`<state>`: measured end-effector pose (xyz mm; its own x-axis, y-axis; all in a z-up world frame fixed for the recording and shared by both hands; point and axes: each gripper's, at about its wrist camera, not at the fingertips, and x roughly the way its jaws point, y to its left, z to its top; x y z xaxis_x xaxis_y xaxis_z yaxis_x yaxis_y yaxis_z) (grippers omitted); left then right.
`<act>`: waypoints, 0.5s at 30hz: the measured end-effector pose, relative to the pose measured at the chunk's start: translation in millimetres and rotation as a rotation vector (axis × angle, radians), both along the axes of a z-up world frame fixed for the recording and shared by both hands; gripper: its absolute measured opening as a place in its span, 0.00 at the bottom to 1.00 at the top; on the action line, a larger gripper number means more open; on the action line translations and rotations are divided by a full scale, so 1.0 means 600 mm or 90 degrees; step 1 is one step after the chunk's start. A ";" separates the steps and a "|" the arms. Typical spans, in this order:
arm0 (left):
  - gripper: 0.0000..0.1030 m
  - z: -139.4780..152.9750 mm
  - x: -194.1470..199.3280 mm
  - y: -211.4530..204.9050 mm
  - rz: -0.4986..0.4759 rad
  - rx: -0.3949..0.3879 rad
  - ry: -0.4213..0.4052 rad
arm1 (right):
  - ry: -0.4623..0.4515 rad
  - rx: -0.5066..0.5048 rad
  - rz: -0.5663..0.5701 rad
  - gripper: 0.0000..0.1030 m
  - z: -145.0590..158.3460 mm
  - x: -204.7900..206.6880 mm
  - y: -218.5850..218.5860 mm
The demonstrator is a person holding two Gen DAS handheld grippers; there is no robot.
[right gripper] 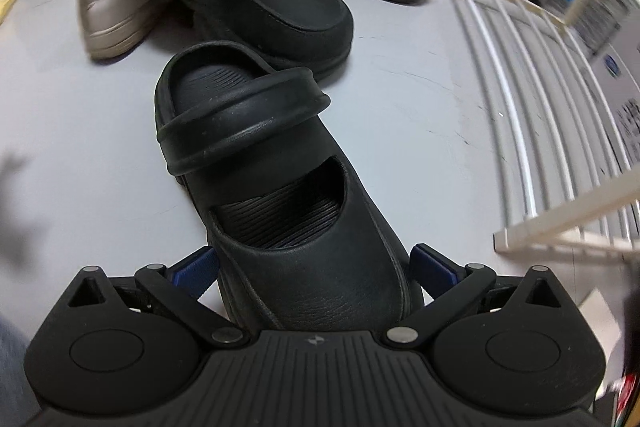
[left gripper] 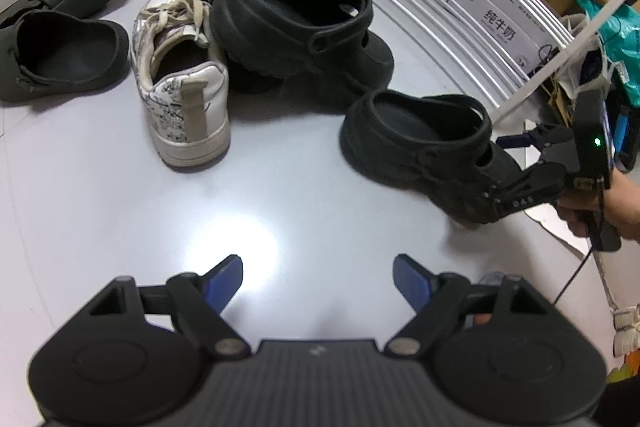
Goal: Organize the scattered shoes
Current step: 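Carry the held black strap clog with the right tool toward the rack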
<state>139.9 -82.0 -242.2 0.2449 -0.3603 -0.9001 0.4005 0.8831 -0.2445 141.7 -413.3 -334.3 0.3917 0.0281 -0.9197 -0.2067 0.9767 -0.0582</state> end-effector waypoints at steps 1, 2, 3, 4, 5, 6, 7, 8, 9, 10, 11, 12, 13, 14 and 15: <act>0.81 0.001 0.000 0.001 0.001 0.000 0.000 | 0.000 0.004 -0.027 1.00 0.001 0.000 0.001; 0.81 0.001 0.001 0.001 0.003 0.000 0.000 | 0.000 0.010 -0.046 1.00 0.003 -0.005 -0.004; 0.81 0.001 0.002 0.002 0.003 0.000 0.000 | 0.003 0.028 -0.097 1.00 0.005 0.000 -0.009; 0.81 0.001 0.002 0.003 0.005 0.000 0.000 | 0.004 0.034 -0.111 1.00 0.007 0.001 -0.011; 0.81 0.000 0.003 0.003 0.006 -0.001 0.000 | 0.005 0.041 -0.124 1.00 0.009 0.002 -0.013; 0.81 -0.001 0.003 0.004 0.006 -0.001 0.001 | 0.008 0.054 -0.119 1.00 0.012 0.005 -0.014; 0.81 -0.001 0.003 0.004 0.006 -0.001 0.001 | 0.010 0.067 -0.113 1.00 0.014 0.006 -0.015; 0.81 -0.001 0.003 0.005 0.006 0.000 0.001 | 0.010 0.071 -0.103 1.00 0.016 0.006 -0.015; 0.81 -0.001 0.003 0.006 0.006 0.000 0.000 | 0.011 0.071 -0.078 1.00 0.018 0.005 -0.013; 0.81 -0.001 0.004 0.006 0.008 -0.001 0.000 | 0.011 0.066 -0.054 1.00 0.019 0.005 -0.011; 0.81 0.000 0.004 0.006 0.010 -0.001 0.001 | 0.010 0.062 -0.043 1.00 0.020 0.004 -0.011; 0.81 0.000 0.005 0.006 0.010 -0.001 0.000 | 0.004 0.051 -0.023 1.00 0.021 0.003 -0.011; 0.81 0.001 0.005 0.006 0.011 -0.001 0.000 | -0.002 0.048 -0.015 1.00 0.021 0.009 -0.015; 0.81 0.001 0.005 0.006 0.012 -0.001 -0.001 | -0.008 0.046 -0.010 1.00 0.022 0.008 -0.016; 0.81 0.000 0.005 0.005 0.012 -0.001 0.000 | -0.016 0.051 0.004 1.00 0.023 0.008 -0.018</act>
<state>143.2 -78.8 -242.0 0.2513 -0.3570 -0.8996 0.3843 0.8899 -0.2458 146.7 -424.2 -320.7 0.4136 0.1032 -0.9046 -0.2128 0.9770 0.0142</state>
